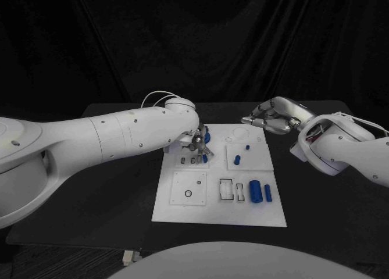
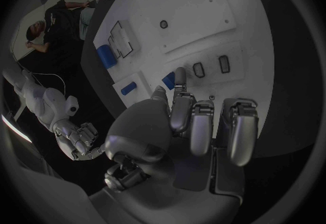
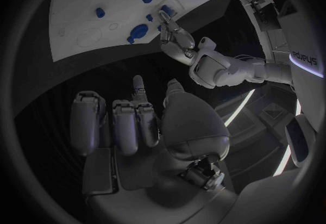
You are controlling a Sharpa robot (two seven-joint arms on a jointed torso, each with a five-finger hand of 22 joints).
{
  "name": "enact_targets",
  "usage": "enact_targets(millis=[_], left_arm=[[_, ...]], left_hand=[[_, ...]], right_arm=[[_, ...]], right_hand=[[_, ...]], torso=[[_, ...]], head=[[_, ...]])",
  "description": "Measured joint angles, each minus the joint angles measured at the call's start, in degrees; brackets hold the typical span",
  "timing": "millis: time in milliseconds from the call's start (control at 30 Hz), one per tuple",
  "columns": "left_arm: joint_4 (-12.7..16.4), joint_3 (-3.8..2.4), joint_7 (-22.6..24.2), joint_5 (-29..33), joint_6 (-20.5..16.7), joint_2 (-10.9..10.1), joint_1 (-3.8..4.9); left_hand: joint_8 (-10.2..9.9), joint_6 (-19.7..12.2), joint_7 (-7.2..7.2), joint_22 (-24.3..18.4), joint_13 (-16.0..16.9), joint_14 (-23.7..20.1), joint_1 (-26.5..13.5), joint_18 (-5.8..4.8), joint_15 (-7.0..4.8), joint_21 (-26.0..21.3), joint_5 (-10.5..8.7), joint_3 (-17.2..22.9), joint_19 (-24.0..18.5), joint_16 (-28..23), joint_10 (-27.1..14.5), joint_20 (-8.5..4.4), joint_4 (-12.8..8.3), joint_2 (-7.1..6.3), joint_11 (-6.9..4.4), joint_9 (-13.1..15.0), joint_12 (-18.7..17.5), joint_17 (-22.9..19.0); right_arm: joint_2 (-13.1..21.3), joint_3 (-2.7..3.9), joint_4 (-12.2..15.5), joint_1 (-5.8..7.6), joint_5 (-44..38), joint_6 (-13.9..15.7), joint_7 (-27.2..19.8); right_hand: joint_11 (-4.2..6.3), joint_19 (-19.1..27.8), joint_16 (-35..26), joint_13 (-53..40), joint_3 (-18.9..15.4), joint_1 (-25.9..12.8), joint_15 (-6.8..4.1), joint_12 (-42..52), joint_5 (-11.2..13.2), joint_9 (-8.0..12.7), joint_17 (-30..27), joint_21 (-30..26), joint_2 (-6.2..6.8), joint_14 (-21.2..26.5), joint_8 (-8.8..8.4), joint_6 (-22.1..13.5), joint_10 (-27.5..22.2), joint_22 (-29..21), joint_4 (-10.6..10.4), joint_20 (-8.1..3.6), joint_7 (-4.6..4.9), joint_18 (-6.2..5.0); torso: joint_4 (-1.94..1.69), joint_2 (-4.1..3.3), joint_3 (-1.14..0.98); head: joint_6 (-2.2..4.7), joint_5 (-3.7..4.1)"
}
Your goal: Assemble the parts on the task board
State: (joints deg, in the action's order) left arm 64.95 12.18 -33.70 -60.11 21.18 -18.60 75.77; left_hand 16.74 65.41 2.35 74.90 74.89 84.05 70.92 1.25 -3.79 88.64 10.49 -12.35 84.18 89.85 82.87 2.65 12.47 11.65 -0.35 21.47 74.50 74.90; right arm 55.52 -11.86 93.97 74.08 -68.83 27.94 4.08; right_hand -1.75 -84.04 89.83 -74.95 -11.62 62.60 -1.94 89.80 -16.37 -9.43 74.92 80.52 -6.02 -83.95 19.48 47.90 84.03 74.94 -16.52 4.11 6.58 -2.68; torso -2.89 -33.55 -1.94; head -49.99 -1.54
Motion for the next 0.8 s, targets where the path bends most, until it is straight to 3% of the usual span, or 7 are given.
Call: enact_targets(millis=[300,333,367,800], left_arm=[[-0.05,0.00,0.07,0.00,0.05,-0.03,-0.03],[-0.09,0.00,0.10,0.00,0.06,-0.03,-0.03],[-0.13,0.00,0.13,-0.01,0.06,-0.02,-0.04],[-0.43,0.00,0.79,-0.01,0.01,0.18,-0.11]], left_hand=[[-0.50,0.00,0.00,0.00,-0.02,-0.21,1.41,0.00,-0.21,-0.23,1.24,1.27,-0.20,0.00,-0.37,-0.21,-1.27,-0.73,0.37,0.58,-0.01,0.00],[-0.50,-0.11,-0.11,0.00,-7.13,-0.20,1.88,0.00,-0.22,-0.23,1.43,1.42,-0.20,0.00,-0.45,-0.21,-1.42,-1.21,0.45,0.64,0.92,0.00],[-0.52,-0.21,-0.21,0.00,-9.16,-0.10,2.21,0.00,-0.32,-0.23,1.43,1.57,-0.20,0.00,-1.44,-0.21,-1.57,-1.54,1.34,0.66,3.00,0.00],[-1.78,-0.41,-0.41,0.00,-9.16,0.01,4.05,0.00,-0.41,-0.45,2.31,3.88,-0.20,0.00,-1.51,-0.21,-3.88,-2.13,1.28,1.46,3.00,0.00]], right_arm=[[0.00,0.00,-0.04,-0.02,0.00,-0.12,0.03],[0.00,0.00,-0.05,-0.02,0.00,-0.14,0.04],[0.00,0.00,-0.06,-0.02,0.00,-0.15,0.04],[0.08,0.00,-0.08,-0.03,0.01,-0.28,0.12]], right_hand=[[0.00,0.00,0.00,0.01,-0.09,0.37,0.00,0.00,-0.23,0.00,0.00,-0.28,0.02,0.00,0.00,0.00,0.00,-0.01,0.10,0.00,0.00,0.00],[0.00,0.00,0.00,0.01,-0.16,0.43,0.00,0.00,-0.23,-0.03,0.00,-0.37,-0.02,0.00,0.00,0.00,0.00,-0.01,0.16,0.00,0.00,0.00],[0.00,0.00,0.00,0.01,-0.17,0.43,0.00,0.00,-0.23,-0.04,0.00,-0.37,-0.02,0.00,0.00,0.00,0.00,-0.01,0.14,0.00,0.00,0.00],[0.00,0.00,0.00,0.02,-0.47,1.10,0.00,0.00,-0.46,-0.10,-0.01,-1.03,-0.11,0.00,0.22,0.21,0.00,-0.02,0.16,0.00,0.21,0.00]], torso=[[0.00,0.00,0.01],[-0.01,0.00,0.01],[-0.01,-0.01,0.01],[-0.02,0.01,0.00]], head=[[0.01,-0.04],[0.01,-0.05],[0.01,-0.05],[-0.01,-0.05]])
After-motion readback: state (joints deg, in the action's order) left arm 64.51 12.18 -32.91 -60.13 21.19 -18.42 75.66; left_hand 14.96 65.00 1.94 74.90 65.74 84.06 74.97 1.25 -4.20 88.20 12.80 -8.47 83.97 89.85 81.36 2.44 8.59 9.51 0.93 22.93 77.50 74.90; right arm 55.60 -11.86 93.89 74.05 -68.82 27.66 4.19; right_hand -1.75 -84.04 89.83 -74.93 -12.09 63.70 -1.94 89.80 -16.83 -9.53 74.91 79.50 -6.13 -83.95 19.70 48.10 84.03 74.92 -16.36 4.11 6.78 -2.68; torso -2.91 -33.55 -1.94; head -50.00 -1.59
